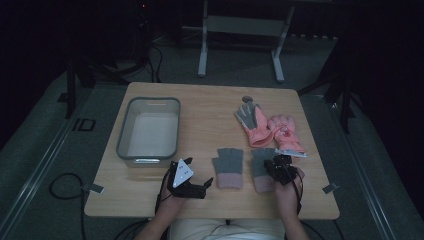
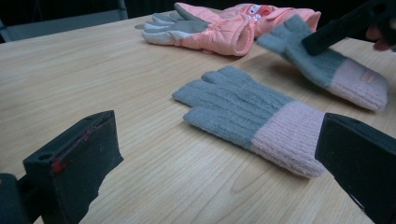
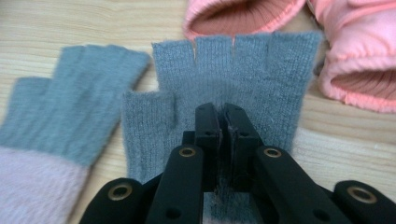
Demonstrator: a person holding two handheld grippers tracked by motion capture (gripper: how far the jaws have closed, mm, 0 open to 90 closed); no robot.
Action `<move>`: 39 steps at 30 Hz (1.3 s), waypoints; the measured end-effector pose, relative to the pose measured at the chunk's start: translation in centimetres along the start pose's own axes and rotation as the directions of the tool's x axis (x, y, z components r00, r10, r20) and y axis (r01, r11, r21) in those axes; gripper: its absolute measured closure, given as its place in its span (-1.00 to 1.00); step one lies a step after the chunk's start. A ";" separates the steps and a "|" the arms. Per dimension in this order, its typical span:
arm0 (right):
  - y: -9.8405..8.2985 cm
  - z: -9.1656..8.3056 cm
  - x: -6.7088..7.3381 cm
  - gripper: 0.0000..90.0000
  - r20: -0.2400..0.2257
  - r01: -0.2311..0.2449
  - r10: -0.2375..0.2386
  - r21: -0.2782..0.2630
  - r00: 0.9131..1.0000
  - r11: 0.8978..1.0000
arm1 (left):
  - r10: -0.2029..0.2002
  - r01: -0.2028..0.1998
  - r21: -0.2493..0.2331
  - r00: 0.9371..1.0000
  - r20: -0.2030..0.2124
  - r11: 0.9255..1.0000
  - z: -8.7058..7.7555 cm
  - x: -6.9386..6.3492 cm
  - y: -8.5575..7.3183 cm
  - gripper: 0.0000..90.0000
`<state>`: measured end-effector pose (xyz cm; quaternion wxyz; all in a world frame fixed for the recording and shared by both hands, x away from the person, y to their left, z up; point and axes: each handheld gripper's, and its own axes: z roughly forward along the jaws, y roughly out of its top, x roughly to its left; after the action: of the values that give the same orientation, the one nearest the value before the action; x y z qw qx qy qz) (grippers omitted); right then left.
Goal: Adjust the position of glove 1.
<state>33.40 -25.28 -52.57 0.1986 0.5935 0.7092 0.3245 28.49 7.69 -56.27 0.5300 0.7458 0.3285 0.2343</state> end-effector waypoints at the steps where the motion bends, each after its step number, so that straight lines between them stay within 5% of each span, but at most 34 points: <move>1: -0.1 0.2 -0.1 0.89 -0.007 -0.014 0.014 0.004 1.000 1.000 | 0.000 0.000 0.000 1.000 0.000 1.000 0.0 0.0 0.0 -1.00; 16: -1.4 1.7 -0.1 0.71 0.022 -0.047 0.047 -0.012 0.999 0.999 | 0.005 -0.005 0.002 1.000 0.001 1.000 0.0 0.0 0.0 -1.00; 21: -0.2 0.4 -0.8 0.67 -0.007 0.015 -0.015 -0.022 1.000 1.000 | 0.006 -0.006 0.003 1.000 0.004 1.000 0.0 0.0 0.0 -1.00; 23: 0.2 0.1 -1.1 0.62 -0.050 0.080 -0.081 -0.021 0.995 0.997 | 0.006 -0.006 0.002 1.000 0.003 1.000 0.0 0.0 0.0 -1.00; 28: 1.1 0.0 -2.3 0.57 -0.125 0.240 -0.240 -0.009 0.963 0.971 | 0.008 -0.008 0.002 1.000 -0.002 1.000 0.0 0.0 0.0 -1.00; 31: 1.5 0.2 -2.9 0.46 -0.210 0.339 -0.330 0.009 0.920 0.941 | 0.007 -0.007 0.002 1.000 -0.002 1.000 0.0 0.0 0.0 -1.00; 34: 1.4 0.6 -3.2 0.43 -0.232 0.430 -0.409 0.045 0.883 0.902 | 0.003 -0.003 0.000 1.000 -0.001 1.000 0.0 0.0 0.0 -1.00; 36: 1.3 0.9 -3.3 0.39 -0.242 0.454 -0.428 0.062 0.871 0.889 | 0.007 -0.007 0.000 1.000 -0.002 1.000 0.0 0.0 0.0 -1.00; 39: 1.2 1.1 -3.6 0.36 -0.255 0.445 -0.416 0.067 0.873 0.893 | 0.006 -0.006 0.001 1.000 -0.001 1.000 0.0 0.0 0.0 -1.00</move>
<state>35.74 -28.42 -52.86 0.1439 0.3894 0.8606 0.2952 28.49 7.69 -56.27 0.5289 0.7469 0.3265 0.2362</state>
